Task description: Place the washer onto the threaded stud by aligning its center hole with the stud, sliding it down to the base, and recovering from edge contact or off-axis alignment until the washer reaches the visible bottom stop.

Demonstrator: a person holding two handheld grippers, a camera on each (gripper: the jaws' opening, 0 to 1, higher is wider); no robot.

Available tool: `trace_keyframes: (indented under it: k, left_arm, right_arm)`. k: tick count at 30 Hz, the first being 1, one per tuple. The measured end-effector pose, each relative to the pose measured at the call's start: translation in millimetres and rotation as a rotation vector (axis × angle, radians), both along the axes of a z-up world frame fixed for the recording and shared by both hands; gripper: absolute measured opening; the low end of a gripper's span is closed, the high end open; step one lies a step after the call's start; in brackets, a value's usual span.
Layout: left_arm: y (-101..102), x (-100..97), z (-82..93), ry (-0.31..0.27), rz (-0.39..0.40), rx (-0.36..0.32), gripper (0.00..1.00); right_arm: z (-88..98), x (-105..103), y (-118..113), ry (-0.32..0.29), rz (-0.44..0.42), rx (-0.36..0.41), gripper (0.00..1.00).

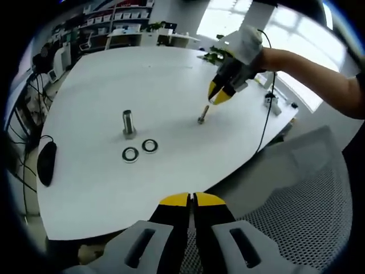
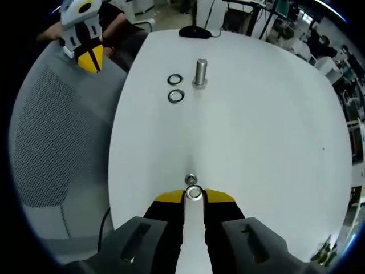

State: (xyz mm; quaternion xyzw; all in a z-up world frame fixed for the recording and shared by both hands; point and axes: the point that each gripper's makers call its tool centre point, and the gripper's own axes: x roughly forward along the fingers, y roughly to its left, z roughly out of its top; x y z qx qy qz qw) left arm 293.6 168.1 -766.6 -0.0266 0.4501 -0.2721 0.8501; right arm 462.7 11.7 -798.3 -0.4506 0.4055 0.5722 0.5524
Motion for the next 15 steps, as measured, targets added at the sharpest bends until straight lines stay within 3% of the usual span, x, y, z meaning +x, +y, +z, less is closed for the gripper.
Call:
trace_keyframes:
  k: [8, 15]
  left_arm:
    - [4, 9.1, 7.8, -0.055, 0.045, -0.022, 0.00]
    - [3, 8.7, 8.3, -0.056, 0.038, -0.027, 0.00]
  right_arm:
    - [-5.1, 0, 2, 0.008, 0.003, -0.026, 0.13]
    - [-11.9, 2, -2, 0.008, 0.008, -0.070, 0.13]
